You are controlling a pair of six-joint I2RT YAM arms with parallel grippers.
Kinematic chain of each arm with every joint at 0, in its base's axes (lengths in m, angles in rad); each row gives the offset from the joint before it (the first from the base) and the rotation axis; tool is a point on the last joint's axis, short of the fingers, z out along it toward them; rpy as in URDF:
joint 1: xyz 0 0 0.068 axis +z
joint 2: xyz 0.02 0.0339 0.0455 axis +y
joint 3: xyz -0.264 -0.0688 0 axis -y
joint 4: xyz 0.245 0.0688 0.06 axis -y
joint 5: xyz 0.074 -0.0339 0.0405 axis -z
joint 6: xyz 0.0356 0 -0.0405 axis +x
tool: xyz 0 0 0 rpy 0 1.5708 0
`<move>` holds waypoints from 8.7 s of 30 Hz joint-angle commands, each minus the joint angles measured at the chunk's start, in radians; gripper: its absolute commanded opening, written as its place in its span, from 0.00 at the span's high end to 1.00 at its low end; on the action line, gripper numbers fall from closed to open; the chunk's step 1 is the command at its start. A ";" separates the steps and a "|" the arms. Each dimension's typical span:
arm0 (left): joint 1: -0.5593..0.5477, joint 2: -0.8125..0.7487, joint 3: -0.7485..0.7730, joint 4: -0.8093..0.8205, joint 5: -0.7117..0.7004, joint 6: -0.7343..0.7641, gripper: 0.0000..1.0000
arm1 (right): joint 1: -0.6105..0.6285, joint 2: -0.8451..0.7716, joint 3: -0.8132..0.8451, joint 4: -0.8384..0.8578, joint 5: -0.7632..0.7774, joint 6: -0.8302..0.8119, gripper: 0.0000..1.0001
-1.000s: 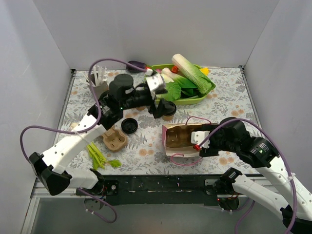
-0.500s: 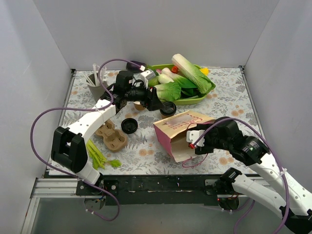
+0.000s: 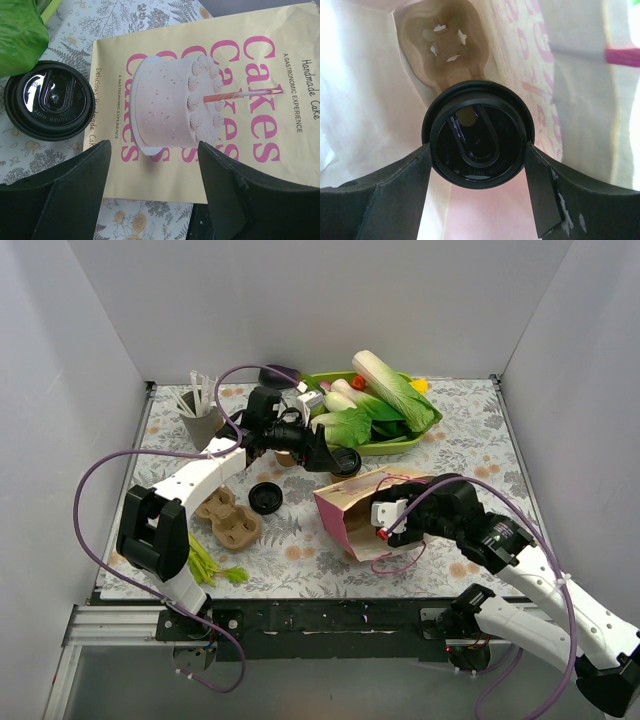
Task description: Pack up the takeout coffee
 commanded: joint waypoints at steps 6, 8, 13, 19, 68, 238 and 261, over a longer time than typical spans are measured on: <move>0.005 -0.031 0.055 -0.029 0.018 0.018 0.31 | 0.004 0.013 -0.049 0.127 0.038 -0.054 0.99; 0.007 -0.029 0.063 -0.037 0.020 0.021 0.31 | 0.003 0.026 -0.050 0.135 0.039 -0.059 0.99; 0.010 -0.023 0.078 -0.049 0.029 0.024 0.31 | 0.001 0.044 -0.070 0.144 0.041 -0.070 0.99; 0.013 -0.019 0.083 -0.054 0.032 0.028 0.31 | -0.011 0.087 -0.061 0.144 0.043 -0.084 0.99; 0.077 -0.020 0.098 -0.071 0.015 0.003 0.30 | -0.192 0.490 0.149 -0.032 -0.152 -0.137 0.99; -0.157 0.023 0.190 0.254 0.103 0.012 0.23 | -0.191 0.323 0.231 -0.496 -0.054 0.182 0.02; -0.170 -0.017 0.214 0.133 0.160 0.021 0.23 | -0.189 0.345 0.264 -0.485 -0.082 0.200 0.03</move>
